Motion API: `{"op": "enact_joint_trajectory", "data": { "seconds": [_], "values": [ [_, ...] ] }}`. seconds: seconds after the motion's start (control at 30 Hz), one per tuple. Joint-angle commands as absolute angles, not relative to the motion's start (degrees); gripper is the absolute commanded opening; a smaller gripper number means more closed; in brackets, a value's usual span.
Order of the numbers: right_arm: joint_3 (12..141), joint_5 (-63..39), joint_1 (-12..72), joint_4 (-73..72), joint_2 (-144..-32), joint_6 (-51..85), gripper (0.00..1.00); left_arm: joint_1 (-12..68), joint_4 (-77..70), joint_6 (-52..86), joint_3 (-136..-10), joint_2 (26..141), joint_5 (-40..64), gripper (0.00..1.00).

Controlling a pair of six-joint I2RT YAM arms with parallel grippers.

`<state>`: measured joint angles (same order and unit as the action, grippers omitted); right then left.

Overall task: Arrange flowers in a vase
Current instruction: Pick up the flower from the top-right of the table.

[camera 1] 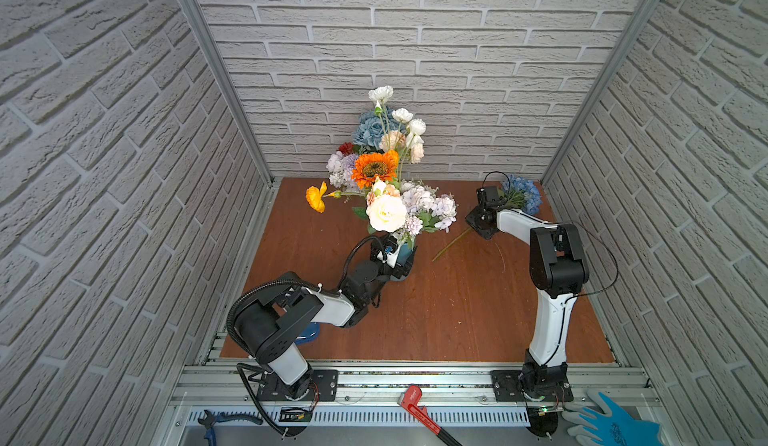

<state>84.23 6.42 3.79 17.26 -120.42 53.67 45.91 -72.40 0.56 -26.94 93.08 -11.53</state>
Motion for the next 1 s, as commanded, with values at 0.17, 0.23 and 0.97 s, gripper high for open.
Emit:
{"op": "enact_joint_trajectory", "data": {
  "seconds": [0.17,0.23,0.97],
  "values": [
    [84.3,7.7,2.8,14.0,-118.2,50.2,0.06,46.2,-71.5,-1.1,-26.6,93.7,-10.9,0.00],
    [82.9,7.2,2.6,12.8,-116.3,49.5,0.06,46.3,-71.5,-1.1,-26.6,93.7,-10.9,0.00],
    [59.0,-12.1,3.5,-4.9,-67.7,32.9,0.06,46.4,-72.1,-2.1,-26.6,93.5,-11.7,0.00]
  ]
}}
